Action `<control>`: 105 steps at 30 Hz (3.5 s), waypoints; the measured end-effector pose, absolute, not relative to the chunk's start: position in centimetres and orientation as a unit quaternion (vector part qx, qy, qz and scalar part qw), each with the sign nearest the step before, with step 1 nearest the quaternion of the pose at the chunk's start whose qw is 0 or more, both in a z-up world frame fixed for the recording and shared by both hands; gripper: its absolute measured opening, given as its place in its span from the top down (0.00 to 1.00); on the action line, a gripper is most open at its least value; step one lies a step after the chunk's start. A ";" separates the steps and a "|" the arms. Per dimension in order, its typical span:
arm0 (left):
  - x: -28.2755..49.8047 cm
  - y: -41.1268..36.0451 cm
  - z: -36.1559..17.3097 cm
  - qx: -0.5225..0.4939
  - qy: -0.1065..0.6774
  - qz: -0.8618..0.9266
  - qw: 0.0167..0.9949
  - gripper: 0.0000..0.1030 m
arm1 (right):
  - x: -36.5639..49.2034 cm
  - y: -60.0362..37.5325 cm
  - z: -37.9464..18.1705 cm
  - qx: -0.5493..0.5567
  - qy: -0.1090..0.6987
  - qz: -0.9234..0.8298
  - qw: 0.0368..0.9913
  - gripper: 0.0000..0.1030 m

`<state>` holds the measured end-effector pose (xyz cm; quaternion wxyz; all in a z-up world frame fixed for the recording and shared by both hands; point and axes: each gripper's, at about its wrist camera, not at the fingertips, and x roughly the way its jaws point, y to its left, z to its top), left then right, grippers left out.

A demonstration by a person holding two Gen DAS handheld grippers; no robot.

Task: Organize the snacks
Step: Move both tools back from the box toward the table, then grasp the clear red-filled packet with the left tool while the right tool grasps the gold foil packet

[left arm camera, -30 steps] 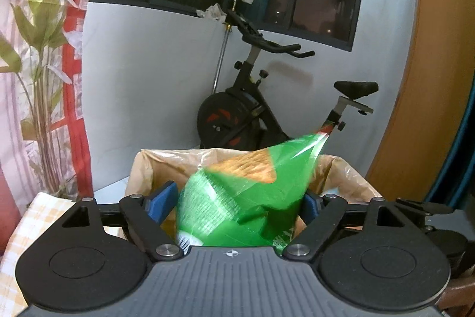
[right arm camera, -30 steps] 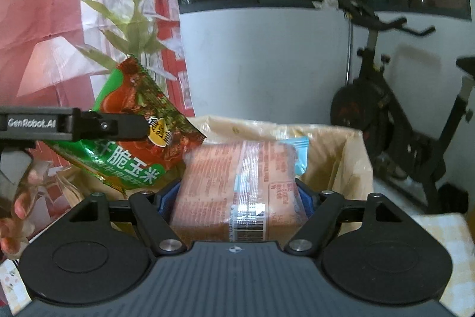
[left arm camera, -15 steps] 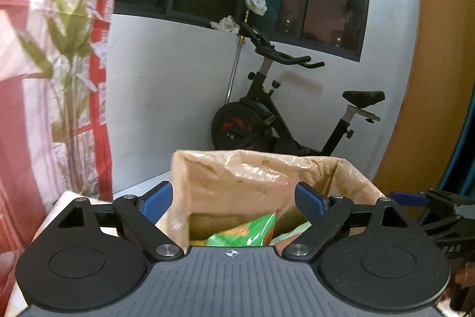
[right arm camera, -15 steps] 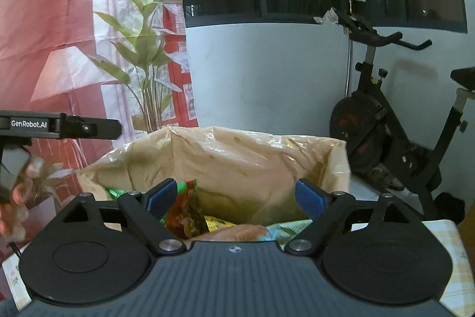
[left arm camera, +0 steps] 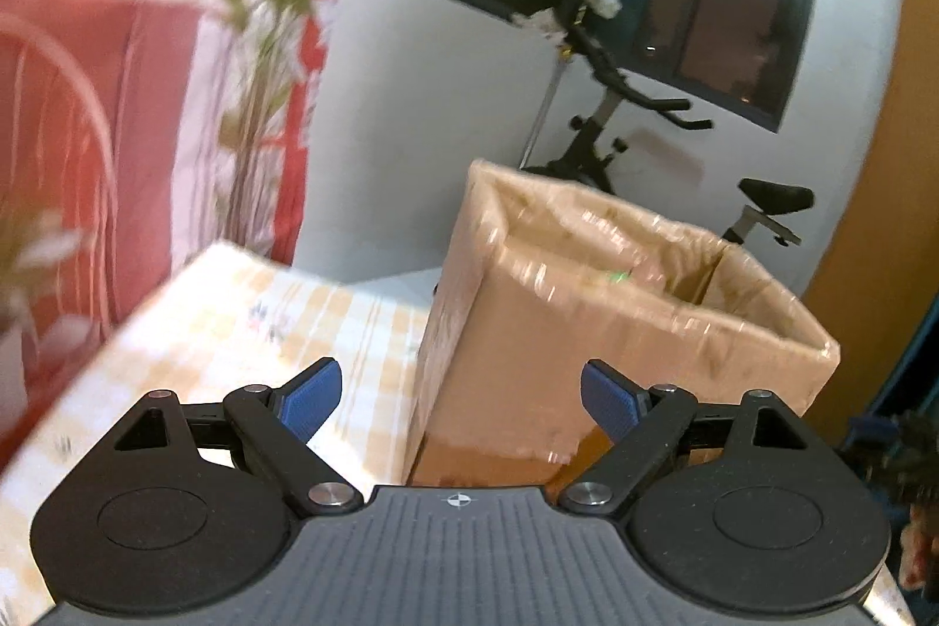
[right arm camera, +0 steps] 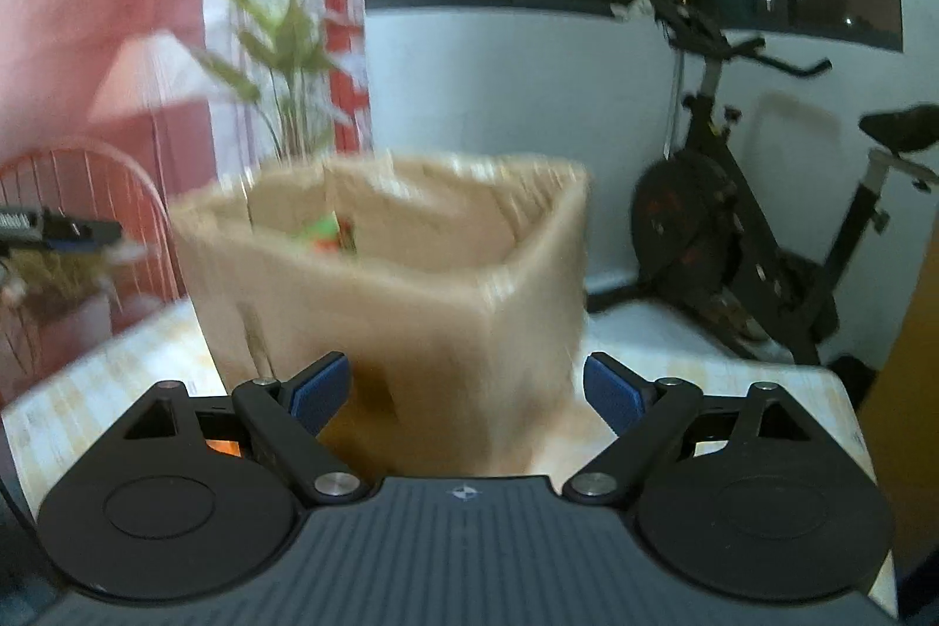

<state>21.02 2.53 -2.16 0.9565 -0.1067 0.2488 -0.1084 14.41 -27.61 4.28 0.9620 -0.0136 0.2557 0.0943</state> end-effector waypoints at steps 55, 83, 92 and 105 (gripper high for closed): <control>18.1 0.7 -9.8 -0.108 0.350 -0.089 0.926 0.15 | 13.8 -24.2 -10.5 -0.032 0.367 0.076 0.927 0.41; 19.9 1.6 -11.8 -0.091 0.368 -0.067 0.923 0.32 | 12.1 -25.5 -9.9 0.007 0.331 0.070 0.941 0.50; 24.1 1.1 -13.2 -0.023 0.373 -0.095 0.923 0.36 | 12.4 -25.6 -10.0 0.018 0.338 0.069 0.938 0.50; 24.5 -0.6 -15.3 0.037 0.390 -0.115 0.913 0.36 | 12.7 -25.5 -10.0 0.019 0.343 0.070 0.937 0.50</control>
